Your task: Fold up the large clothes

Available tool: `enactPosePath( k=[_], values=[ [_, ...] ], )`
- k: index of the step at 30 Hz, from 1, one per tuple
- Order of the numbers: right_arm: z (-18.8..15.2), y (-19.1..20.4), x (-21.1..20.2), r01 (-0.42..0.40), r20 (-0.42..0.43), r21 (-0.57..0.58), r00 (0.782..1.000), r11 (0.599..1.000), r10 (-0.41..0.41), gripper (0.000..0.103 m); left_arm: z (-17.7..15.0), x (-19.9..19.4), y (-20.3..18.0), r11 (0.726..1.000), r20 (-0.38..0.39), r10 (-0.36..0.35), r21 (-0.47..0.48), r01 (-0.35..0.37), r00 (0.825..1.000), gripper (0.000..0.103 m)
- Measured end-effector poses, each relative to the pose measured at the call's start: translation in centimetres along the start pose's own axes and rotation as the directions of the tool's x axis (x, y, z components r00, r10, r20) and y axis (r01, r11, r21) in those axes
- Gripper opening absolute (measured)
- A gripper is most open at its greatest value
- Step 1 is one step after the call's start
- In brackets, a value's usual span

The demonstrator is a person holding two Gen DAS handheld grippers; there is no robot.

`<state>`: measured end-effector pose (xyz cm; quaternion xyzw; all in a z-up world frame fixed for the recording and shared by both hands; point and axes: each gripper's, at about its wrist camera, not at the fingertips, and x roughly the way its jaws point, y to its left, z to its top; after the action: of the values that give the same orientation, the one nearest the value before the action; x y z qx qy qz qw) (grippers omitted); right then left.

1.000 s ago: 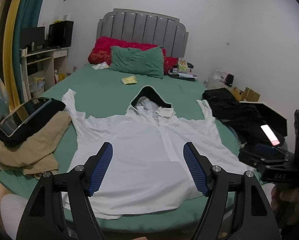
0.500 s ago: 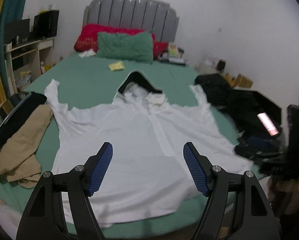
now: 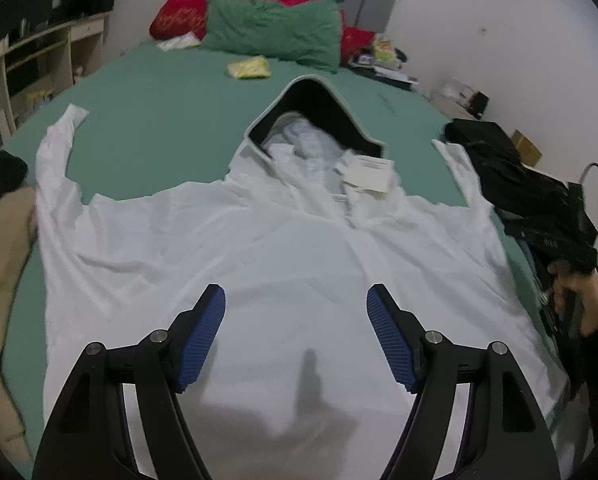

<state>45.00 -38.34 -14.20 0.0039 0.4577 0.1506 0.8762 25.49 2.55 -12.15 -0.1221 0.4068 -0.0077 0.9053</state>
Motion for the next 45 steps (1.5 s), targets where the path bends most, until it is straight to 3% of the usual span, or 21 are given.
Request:
enactPosePath(
  k=[4,5,6,8,11,15,20,22,24,25,28,30,32,34,35,37,40,41,42,44,45],
  values=[
    [3.1,-5.4,6.2,-0.028,-0.066,0.167,0.997,0.986,0.039,0.068,0.9,2.3,2.3,0.997,-0.017,0.005,-0.071,-0.006,1.000,0.077],
    [3.5,-6.2,7.1,-0.076,-0.048,0.195,0.995,0.978,0.086,0.054,0.9,2.4,2.6,0.997,-0.018,0.003,-0.074,-0.005,1.000,0.077],
    [3.7,-6.4,7.0,-0.082,-0.023,0.200,0.996,0.976,0.088,0.006,0.8,2.4,2.9,0.997,-0.020,0.003,-0.072,-0.005,1.000,0.076],
    [3.9,-5.7,6.0,-0.119,0.006,0.228,0.993,0.966,0.121,0.003,0.9,2.3,3.2,0.998,-0.023,0.005,-0.061,-0.007,1.000,0.076],
    [4.0,-1.2,2.4,-0.095,0.083,0.115,0.993,0.989,0.086,0.003,1.0,0.9,3.7,0.999,-0.018,0.005,-0.044,-0.005,1.000,0.077],
    [2.6,10.2,-2.8,-0.109,0.138,-0.094,0.983,0.990,0.121,0.003,1.1,-2.2,4.4,1.000,0.016,-0.001,-0.029,0.001,1.000,0.076],
    [-1.1,22.0,-3.5,-0.200,0.059,-0.239,0.974,0.950,0.220,0.005,0.5,-5.9,5.4,1.000,0.068,0.000,-0.018,0.001,0.998,0.076],
    [-3.2,25.9,-2.2,-0.292,-0.054,-0.261,0.956,0.920,0.288,0.017,0.2,-6.9,6.0,1.000,0.080,0.005,-0.026,-0.002,0.997,0.076],
    [-5.5,27.6,-1.7,-0.367,-0.119,-0.263,0.930,0.892,0.347,0.060,-0.2,-7.4,6.6,0.999,0.083,0.014,-0.031,-0.011,0.996,0.077],
    [-6.7,28.5,-2.2,-0.401,-0.132,-0.279,0.916,0.873,0.378,0.066,-0.3,-7.5,6.8,0.999,0.084,0.018,-0.032,-0.015,0.996,0.077],
    [-6.0,26.4,-3.4,-0.384,-0.090,-0.323,0.922,0.865,0.376,0.071,-0.8,-7.2,8.0,0.999,0.075,0.031,-0.041,-0.028,0.997,0.077],
    [-4.4,23.4,-4.0,-0.331,-0.038,-0.317,0.941,0.889,0.337,0.071,-1.1,-6.7,8.8,0.998,0.068,0.027,-0.058,-0.023,0.997,0.077],
    [-2.4,18.9,-3.9,-0.230,0.009,-0.284,0.970,0.931,0.243,0.071,-1.2,-6.3,9.2,0.997,0.067,0.022,-0.070,-0.018,0.998,0.077],
    [-0.2,12.9,-2.0,-0.132,0.016,-0.154,0.990,0.979,0.137,0.071,-1.4,-5.8,9.0,0.997,0.062,0.017,-0.071,-0.013,0.998,0.077],
    [0.6,10.7,-1.1,-0.122,0.007,-0.092,0.992,0.988,0.123,0.071,-1.4,-5.4,8.9,0.998,0.057,0.015,-0.069,-0.011,0.998,0.077],
    [1.7,5.7,1.7,-0.130,-0.033,0.045,0.991,0.991,0.131,0.071,-1.5,-4.7,8.6,0.998,0.047,0.017,-0.064,-0.014,0.999,0.077],
    [1.6,2.1,5.5,-0.241,-0.073,0.206,0.963,0.948,0.261,0.070,-1.8,-3.9,8.1,0.998,0.032,0.024,-0.059,-0.022,0.999,0.077],
    [1.2,2.3,6.2,-0.286,-0.064,0.235,0.949,0.929,0.309,0.061,-1.9,-3.6,8.0,0.998,0.028,0.024,-0.058,-0.023,0.999,0.077],
    [1.0,2.6,7.1,-0.343,-0.054,0.250,0.929,0.905,0.367,0.036,-2.0,-3.4,7.8,0.998,0.023,0.022,-0.057,-0.021,0.999,0.077],
    [1.0,3.4,7.8,-0.360,-0.056,0.240,0.922,0.902,0.383,0.002,-2.1,-3.1,7.5,0.998,0.012,0.024,-0.053,-0.023,1.000,0.077],
    [1.1,4.0,7.4,-0.358,-0.039,0.229,0.926,0.905,0.376,0.002,-2.2,-3.0,7.3,0.998,0.006,0.022,-0.050,-0.022,1.000,0.077]
  ],
)
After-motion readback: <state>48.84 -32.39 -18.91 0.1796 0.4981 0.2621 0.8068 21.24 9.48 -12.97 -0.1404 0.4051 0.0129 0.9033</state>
